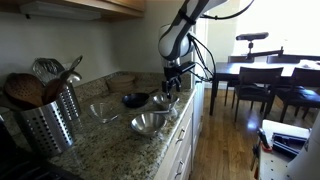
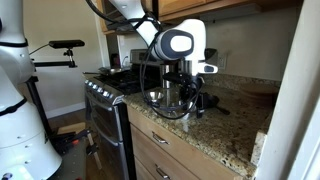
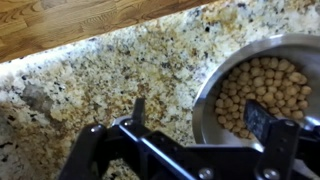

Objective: Pour the contents of the silver bowl into the other silver bowl

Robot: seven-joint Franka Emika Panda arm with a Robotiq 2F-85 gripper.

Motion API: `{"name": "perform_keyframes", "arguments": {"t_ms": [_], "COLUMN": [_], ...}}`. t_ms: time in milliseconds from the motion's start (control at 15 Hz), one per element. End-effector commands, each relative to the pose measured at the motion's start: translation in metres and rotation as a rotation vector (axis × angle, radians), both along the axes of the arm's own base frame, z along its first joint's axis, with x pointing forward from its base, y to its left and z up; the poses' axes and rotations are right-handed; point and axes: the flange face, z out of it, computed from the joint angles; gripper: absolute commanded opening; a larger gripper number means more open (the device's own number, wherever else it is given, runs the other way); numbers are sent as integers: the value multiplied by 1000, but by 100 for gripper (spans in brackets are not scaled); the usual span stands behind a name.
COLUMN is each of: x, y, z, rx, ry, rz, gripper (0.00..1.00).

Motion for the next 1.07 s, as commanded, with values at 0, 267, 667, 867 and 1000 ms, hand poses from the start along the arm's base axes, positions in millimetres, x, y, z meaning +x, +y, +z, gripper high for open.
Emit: {"name": "perform_keyframes", "arguments": {"t_ms": [0,267,667,867,1000], "x": [4,5,7,8,9], "y": [-2,-1,-2,-3,-3], "z": [-5,-12,-16,-16,-15], "rx": [13,21,19,18,18], "ry": [-17,-5,-2,-3,-4], "rz": [-20,-24,-29,-29,-29], "gripper": [100,100,59,39,26]}}
